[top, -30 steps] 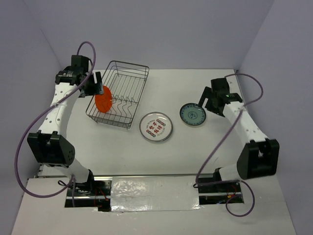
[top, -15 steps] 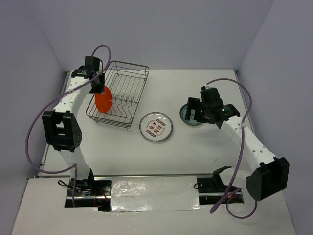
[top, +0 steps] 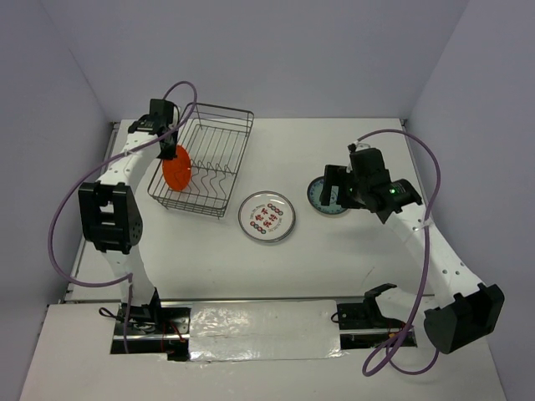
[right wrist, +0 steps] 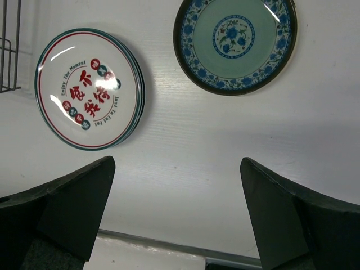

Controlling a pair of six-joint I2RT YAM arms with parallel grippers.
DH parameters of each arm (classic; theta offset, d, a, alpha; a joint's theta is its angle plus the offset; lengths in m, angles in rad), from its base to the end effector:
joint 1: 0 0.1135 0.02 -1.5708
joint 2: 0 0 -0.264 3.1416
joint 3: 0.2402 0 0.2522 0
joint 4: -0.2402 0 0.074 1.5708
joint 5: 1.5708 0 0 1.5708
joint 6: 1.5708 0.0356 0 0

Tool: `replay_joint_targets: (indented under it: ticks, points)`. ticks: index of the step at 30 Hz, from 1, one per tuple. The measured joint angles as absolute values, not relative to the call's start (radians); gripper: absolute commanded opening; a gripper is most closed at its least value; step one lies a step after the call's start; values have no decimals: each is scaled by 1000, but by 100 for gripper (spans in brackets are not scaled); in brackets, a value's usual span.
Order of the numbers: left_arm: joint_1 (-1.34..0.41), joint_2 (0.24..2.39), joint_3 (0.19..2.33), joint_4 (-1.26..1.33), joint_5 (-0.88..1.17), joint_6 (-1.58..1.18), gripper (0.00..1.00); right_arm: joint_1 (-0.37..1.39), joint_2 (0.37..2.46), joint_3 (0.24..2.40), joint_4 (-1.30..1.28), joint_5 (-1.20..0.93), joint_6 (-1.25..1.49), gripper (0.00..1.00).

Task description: Unload the plates from the dish rack

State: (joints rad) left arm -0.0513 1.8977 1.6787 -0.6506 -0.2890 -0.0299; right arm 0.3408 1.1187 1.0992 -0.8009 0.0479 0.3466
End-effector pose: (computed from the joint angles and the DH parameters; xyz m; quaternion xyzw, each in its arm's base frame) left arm 0.4266 -0.0117 0.2863 -0.0395 0.9299 0.1213 0.3451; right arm 0.2131 0.0738 0.3261 0.0115 0.9301 0.1025 0.3524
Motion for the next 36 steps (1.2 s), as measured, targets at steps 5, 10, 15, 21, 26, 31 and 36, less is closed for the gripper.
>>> replay_joint_targets:
  ticks: [5,10,15,21,26,31,36]
  points:
    - [-54,1876,1673,-656,-324,-2,0,345,1130,1137,-818,38,350,100]
    - [-57,1809,1739,-719,-338,36,0,350,1163,1205,-833,-9,363,100]
    - [-84,1694,1924,-776,-230,28,0,350,1209,1343,-835,-167,358,100]
    - [-126,1427,1877,-647,162,-235,0,351,1287,1599,-689,-427,351,100]
    - [-132,1237,1499,-310,484,-592,0,355,1379,1756,-565,-517,369,98]
    - [-171,1282,1297,-97,630,-794,0,383,1484,1817,-531,-535,373,93]
    - [-187,1309,1252,-68,692,-858,0,411,1545,1784,-533,-536,369,67]
